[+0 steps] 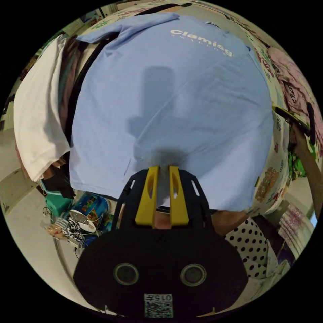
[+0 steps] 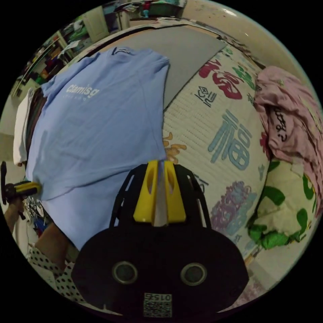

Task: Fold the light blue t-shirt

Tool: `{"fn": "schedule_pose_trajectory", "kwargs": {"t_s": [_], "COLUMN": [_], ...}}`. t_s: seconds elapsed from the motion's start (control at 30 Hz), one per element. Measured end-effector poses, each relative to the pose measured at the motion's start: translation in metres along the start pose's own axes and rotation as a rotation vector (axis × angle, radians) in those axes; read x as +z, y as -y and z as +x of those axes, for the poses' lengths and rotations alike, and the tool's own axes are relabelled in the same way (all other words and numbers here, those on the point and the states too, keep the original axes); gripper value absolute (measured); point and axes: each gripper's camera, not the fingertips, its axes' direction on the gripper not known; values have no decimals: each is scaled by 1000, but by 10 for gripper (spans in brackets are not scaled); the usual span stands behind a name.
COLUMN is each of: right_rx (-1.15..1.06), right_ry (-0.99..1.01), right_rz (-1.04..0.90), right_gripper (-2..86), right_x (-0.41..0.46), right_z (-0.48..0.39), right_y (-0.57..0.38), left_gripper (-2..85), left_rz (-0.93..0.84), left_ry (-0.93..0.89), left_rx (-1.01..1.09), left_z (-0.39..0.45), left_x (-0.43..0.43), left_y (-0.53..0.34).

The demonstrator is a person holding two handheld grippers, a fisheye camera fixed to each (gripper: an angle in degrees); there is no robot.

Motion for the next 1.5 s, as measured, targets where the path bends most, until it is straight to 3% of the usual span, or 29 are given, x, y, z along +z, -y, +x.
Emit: {"fn": "schedule_pose_trajectory", "kwargs": {"t_s": [0.1, 0.23, 0.37, 0.5, 0.57, 0.7, 0.8, 0.9, 0.97, 1.13, 1.2, 1.27, 1.33, 1.4, 1.5], "right_rx": [54, 33, -127, -142, -129, -103, -155, -190, -197, -219, -217, -241, -260, -234, -159], "right_ry": [-4, 182, 433, 359, 240, 179, 160, 82, 45, 15, 8, -9, -33, -42, -24], "right_rz": [13, 35, -57, -177, -286, -332, -295, -326, -344, -338, -339, -310, -275, -251, -228], "right_gripper": [31, 0, -9, -10, -10, -10, -9, -7, -6, -6, -5, -5, -4, -3, -1], "right_x": [-11, -26, -9, 21, 51, 72, 74, 75, 75, 65, 59, 47, 37, 26, 4], "right_z": [-14, -71, -157, -215, -239, -246, -244, -251, -250, -238, -232, -223, -216, -206, -182], "right_y": [-29, -62, -59, -39, -30, -31, -43, -46, -48, -58, -61, -69, -77, -81, -84], "left_gripper": [49, 49, 74, 92, 101, 117, 154, 171, 159, 89, 38, 28, 23, 19, 17], "left_rz": [-9, -66, 261, 583, 661, 635, 619, 426, 365, 359, 392, 489, 684, 893, 1015], "left_ry": [-58, -187, -251, -237, -277, -423, -481, -302, -323, -341, -495, -522, -519, -510, -463], "left_rx": [20, 79, 130, -67, -171, -506, -695, -780, -818, -842, -771, -741, -645, -331, 78], "left_z": [-20, -49, -123, -285, -365, -525, -582, -605, -614, -623, -622, -610, -580, -501, -366], "left_x": [17, 16, -73, -155, -170, -142, -103, -64, -40, -22, -17, -30, -69, -143, -221], "left_y": [0, 3, -5, 39, 73, 156, 191, 220, 224, 220, 216, 206, 193, 174, 133]}}
